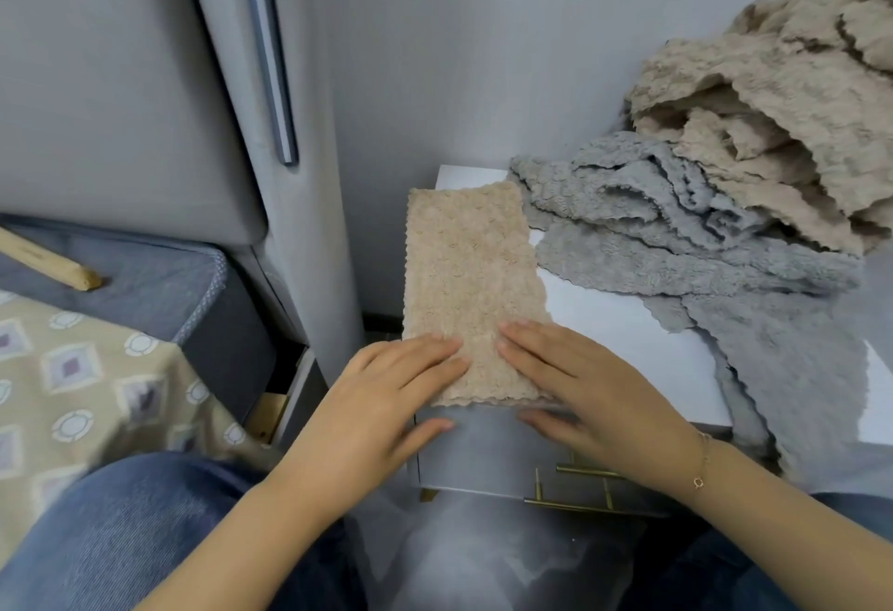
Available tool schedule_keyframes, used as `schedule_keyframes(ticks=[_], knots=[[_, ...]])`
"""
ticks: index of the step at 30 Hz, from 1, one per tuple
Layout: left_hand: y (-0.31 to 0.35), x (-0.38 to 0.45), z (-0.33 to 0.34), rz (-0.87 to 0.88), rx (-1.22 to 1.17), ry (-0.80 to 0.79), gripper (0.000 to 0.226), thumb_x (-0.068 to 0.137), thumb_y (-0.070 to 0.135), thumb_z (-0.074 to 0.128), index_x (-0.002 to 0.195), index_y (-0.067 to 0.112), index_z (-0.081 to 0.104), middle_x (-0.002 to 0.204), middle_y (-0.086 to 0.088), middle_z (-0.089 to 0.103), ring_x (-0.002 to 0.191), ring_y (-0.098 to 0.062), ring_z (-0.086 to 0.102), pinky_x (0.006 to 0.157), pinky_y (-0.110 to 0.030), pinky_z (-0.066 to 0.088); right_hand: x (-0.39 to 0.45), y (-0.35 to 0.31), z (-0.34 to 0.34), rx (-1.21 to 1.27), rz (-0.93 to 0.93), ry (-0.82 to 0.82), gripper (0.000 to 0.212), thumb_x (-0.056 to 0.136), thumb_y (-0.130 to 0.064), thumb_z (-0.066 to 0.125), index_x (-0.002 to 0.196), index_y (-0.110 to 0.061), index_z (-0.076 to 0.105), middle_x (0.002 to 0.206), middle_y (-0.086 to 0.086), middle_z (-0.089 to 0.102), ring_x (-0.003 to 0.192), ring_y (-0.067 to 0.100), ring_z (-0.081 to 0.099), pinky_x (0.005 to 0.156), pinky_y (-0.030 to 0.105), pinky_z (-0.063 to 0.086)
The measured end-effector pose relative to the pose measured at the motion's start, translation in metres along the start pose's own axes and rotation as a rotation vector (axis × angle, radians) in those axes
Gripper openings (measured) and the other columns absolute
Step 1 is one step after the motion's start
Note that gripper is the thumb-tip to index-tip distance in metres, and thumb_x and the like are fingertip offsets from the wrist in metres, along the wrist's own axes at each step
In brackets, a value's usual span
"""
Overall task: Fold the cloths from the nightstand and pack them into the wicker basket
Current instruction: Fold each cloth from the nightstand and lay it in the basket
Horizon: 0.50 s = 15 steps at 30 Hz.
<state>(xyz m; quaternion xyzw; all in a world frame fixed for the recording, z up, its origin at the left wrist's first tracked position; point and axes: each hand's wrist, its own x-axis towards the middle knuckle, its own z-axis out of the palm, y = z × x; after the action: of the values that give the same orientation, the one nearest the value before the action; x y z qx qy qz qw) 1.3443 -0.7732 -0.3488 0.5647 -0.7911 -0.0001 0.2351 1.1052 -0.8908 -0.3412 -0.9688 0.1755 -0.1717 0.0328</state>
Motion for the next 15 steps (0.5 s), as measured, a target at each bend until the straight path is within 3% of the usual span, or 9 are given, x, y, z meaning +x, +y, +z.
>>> schedule_keyframes(ticks=[3,7,11,15], knots=[[-0.004,-0.003,0.008,0.005,-0.047,0.090,0.039,0.091,0.023,0.059,0.130,0.022,0.061,0.139,0.011,0.054,0.129,-0.010,0.050,0.103,-0.032,0.040,-0.003,-0.004,0.007,-0.009,-0.024,0.110,0.047,0.095,-0.035,0.052,0.133,-0.007,0.058,0.142,0.004,0.053,0.134,0.018,0.047,0.112,0.031,0.036],[-0.001,-0.004,0.008,-0.009,-0.078,0.189,0.032,0.091,0.019,0.057,0.122,0.020,0.066,0.130,0.012,0.060,0.122,-0.007,0.054,0.103,-0.025,0.036,-0.009,-0.011,0.012,0.003,0.007,0.195,0.041,0.097,-0.031,0.051,0.127,-0.007,0.063,0.137,0.002,0.058,0.130,0.014,0.050,0.113,0.025,0.034],[0.002,0.002,0.001,-0.111,-0.140,0.223,0.024,0.092,0.030,0.057,0.110,0.025,0.071,0.114,0.021,0.066,0.108,0.004,0.058,0.097,-0.022,0.036,-0.009,-0.012,0.011,0.093,0.065,0.229,0.037,0.096,-0.032,0.053,0.122,-0.010,0.068,0.132,-0.003,0.061,0.125,0.009,0.053,0.111,0.019,0.034],[0.000,0.024,-0.022,-0.228,-0.168,0.061,0.027,0.088,0.051,0.054,0.099,0.035,0.072,0.081,0.019,0.068,0.081,0.002,0.057,0.085,-0.021,0.041,-0.003,-0.017,-0.002,0.383,0.301,0.247,0.033,0.093,-0.039,0.054,0.112,-0.020,0.073,0.116,-0.012,0.069,0.111,0.003,0.061,0.097,0.017,0.046]])
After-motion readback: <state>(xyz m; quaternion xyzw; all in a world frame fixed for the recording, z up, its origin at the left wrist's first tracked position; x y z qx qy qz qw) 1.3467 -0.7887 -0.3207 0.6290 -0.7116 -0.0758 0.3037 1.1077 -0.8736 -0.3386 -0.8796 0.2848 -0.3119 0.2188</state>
